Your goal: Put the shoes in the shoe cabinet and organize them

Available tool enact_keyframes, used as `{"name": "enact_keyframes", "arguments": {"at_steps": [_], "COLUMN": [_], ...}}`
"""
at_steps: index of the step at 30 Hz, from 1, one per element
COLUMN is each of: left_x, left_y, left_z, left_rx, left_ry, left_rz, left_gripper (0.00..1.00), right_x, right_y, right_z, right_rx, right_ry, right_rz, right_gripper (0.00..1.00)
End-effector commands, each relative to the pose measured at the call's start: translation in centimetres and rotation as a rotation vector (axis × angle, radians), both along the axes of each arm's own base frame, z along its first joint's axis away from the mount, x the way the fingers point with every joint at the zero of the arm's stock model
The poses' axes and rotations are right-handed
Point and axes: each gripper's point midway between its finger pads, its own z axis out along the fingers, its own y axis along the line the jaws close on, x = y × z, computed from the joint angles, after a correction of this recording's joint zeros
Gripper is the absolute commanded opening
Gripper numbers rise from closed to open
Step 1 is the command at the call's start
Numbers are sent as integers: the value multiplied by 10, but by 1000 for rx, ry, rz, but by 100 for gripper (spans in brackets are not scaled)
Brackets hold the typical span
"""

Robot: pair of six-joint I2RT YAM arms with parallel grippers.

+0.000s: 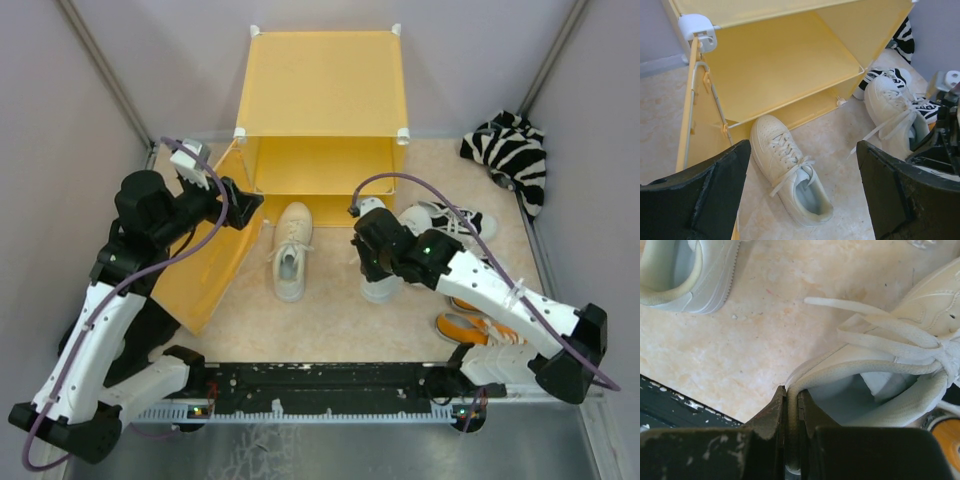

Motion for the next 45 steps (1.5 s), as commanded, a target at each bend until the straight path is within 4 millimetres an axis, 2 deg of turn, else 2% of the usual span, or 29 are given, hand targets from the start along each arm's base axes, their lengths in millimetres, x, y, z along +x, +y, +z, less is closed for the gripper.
{"name": "enact_keyframes", "arguments": {"at_steps": [1,6,10,18,22,25,28,29,36,42,45], "left_x": [-6,-6,-6,-3,-2,-1,-1,0,1,1,0], "left_y": [3,4,6,3,3,3,3,2,0,1,4], "left_z": [23,22,20,15,13,11,10,9,8,9,12], "left_rx": [-22,-14,-8,-1,0,3,5,5,3,6,9], "left_ry": [-53,-46,-48,-40,-38,-34,-31,-31,-29,-31,-36], "left_rz": [9,11,19,9,8,10,11,10,1,6,14], "left_gripper": [92,92,92,92,92,92,92,92,92,92,92], "right_x": [25,17,11,3,9,11,9,7,4,-1,4], "right_y": [68,113,137,165,159,146,136,134,137,164,174], "right_z": [28,26,16,9,-7,-14,-12,-9,13,4,-4], "right_rx": [167,170,179,217,158,104,101,106,161,198,200], "right_ry": [-154,-169,-162,-170,-197,-195,-200,-201,-177,-162,-166], "right_rz": [200,336,383,415,382,354,336,335,300,412,421], "right_gripper": [0,0,0,0,0,31,58,61,64,63,62]}}
